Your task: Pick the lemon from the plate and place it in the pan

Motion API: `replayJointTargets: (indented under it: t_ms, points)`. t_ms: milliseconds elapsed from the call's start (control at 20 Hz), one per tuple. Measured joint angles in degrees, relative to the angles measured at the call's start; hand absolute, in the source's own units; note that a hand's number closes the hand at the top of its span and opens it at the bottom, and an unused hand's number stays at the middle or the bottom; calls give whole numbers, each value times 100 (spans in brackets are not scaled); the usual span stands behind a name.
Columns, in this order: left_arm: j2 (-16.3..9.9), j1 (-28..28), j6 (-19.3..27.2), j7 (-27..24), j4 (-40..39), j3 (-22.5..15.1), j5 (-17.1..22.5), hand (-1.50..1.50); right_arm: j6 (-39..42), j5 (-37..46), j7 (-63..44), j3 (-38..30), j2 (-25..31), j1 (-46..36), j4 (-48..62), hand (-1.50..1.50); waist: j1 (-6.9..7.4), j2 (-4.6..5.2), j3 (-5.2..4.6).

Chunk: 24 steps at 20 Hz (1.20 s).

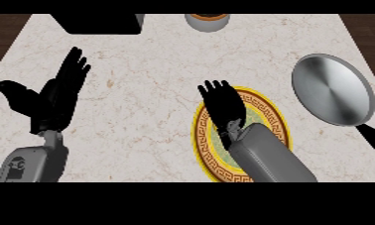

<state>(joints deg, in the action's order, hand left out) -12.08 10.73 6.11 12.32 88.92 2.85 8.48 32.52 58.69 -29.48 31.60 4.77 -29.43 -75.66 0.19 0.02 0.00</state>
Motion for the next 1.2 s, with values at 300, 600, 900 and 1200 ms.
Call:
replayJointTargets:
  t_ms: [300,600,900,1200]
  points:
    - [37,-129,-118,5,117,79,-16,0,-276,284,497,-120,-137,60,519,150,10,-4,-1]
    - [155,-193,-116,-35,147,36,-138,0,-768,581,1142,-219,-186,-73,888,150,9,-48,-15]
    - [159,-190,-121,218,390,80,-156,0,-1087,748,1466,-419,-307,-42,1059,150,5,-70,-21]
    - [138,-290,-197,147,365,213,-141,0,-1273,816,1648,-461,-119,591,186,150,-50,-55,-11]
